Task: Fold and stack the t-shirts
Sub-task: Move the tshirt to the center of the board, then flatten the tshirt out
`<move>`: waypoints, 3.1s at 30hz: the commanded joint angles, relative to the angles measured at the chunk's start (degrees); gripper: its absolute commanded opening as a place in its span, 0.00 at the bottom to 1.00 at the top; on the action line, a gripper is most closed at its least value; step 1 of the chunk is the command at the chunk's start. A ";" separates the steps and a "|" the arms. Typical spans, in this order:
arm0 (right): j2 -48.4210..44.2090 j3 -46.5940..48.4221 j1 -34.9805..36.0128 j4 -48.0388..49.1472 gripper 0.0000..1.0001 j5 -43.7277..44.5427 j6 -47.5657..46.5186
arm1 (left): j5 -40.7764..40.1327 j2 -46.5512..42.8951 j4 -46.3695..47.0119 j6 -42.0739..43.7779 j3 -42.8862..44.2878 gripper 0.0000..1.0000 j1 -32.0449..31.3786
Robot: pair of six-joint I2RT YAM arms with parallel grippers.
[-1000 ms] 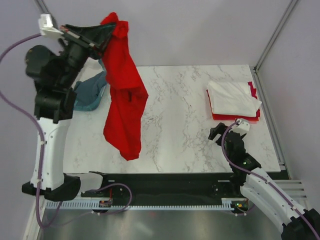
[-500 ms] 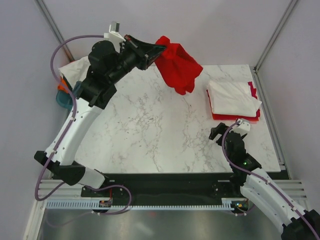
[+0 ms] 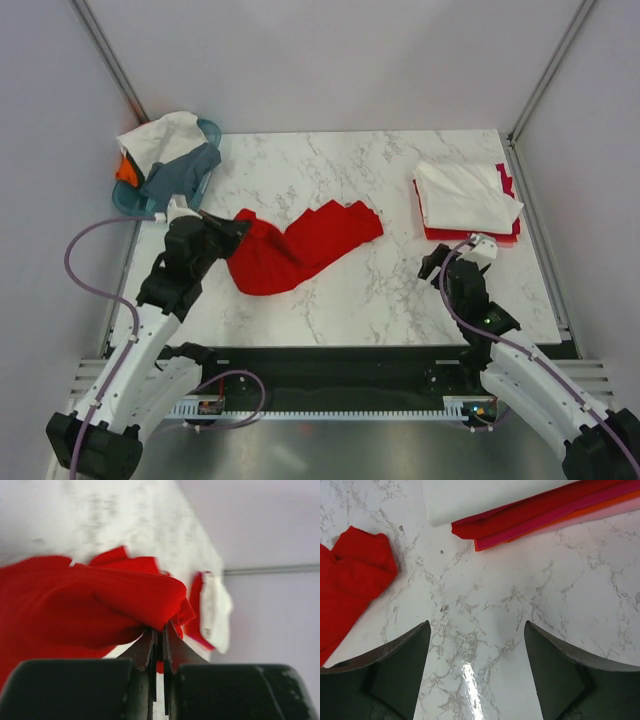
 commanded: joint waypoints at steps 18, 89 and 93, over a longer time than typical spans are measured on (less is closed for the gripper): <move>59.15 46.61 -0.33 -11.48 0.56 4.53 -11.73 | -15.00 -11.91 -16.23 15.76 -5.09 0.88 1.17; 93.45 88.19 5.55 -11.31 0.13 -38.71 -15.69 | -13.95 -11.22 -22.21 18.75 -6.23 0.93 1.26; 89.85 87.32 5.47 -10.53 0.00 -38.63 -15.78 | -13.69 -9.81 -22.03 18.31 -6.23 0.93 1.26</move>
